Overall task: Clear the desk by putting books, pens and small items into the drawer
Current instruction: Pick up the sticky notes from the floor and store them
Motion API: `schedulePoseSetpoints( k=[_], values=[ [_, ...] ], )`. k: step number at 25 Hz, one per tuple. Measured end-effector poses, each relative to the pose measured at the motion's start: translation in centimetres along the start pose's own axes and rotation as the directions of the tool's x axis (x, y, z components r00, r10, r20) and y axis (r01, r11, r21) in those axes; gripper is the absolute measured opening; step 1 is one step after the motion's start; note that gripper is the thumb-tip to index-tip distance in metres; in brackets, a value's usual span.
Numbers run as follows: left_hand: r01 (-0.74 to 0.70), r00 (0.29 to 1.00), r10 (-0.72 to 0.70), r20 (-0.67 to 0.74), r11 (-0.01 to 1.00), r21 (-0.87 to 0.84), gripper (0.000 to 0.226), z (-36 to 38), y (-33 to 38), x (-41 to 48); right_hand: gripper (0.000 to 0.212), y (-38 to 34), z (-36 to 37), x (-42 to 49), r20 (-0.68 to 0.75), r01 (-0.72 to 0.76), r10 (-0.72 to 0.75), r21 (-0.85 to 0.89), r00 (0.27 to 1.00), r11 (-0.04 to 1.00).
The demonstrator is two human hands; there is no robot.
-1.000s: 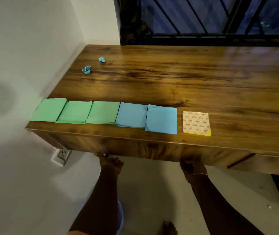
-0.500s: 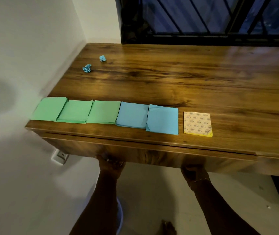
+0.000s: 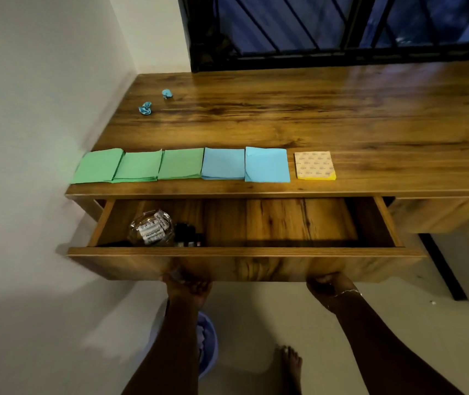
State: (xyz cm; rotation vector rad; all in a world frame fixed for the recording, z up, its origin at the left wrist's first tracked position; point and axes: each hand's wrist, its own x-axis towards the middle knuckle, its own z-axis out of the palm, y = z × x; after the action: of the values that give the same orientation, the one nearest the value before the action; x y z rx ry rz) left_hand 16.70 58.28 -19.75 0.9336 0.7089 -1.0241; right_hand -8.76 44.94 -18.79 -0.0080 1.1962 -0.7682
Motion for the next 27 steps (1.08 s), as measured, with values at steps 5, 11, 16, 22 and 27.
schedulePoseSetpoints(
  k=[5, 11, 16, 22, 27],
  values=[
    [0.009, 0.999, -0.01, 0.052, 1.0, 0.006, 0.079, -3.5, -1.0, -2.3, 0.058, 2.0, -2.3, -2.8, -0.118, -0.029, 0.034, 0.041, 0.992, 0.999],
    [-0.001, 0.999, -0.002, 0.037, 0.997, 0.077, 0.079, -6.7, -2.0, -4.9, 0.052, 3.2, -5.2, -5.1, -0.12, -0.057, 0.056, -0.005, 0.991, 0.998],
    [-0.016, 1.0, 0.017, -0.013, 0.996, 0.083, 0.081, -7.9, -3.0, -6.8, 0.025, 4.1, -6.9, -7.2, -0.091, -0.077, 0.074, -0.032, 0.993, 0.997],
    [-0.157, 0.987, 0.157, 0.02, 0.987, 0.024, 0.06, -7.4, -4.2, -9.4, 0.02, 4.2, -6.3, -9.2, -0.104, 0.001, -0.019, -0.166, 0.994, 0.986],
    [-0.58, 0.756, 0.647, -0.102, 0.734, 0.353, 0.05, -4.6, -4.2, -16.6, 0.039, 2.9, -2.9, -13.5, -0.089, 0.135, -0.219, -0.549, 0.972, 0.824]
  ],
)
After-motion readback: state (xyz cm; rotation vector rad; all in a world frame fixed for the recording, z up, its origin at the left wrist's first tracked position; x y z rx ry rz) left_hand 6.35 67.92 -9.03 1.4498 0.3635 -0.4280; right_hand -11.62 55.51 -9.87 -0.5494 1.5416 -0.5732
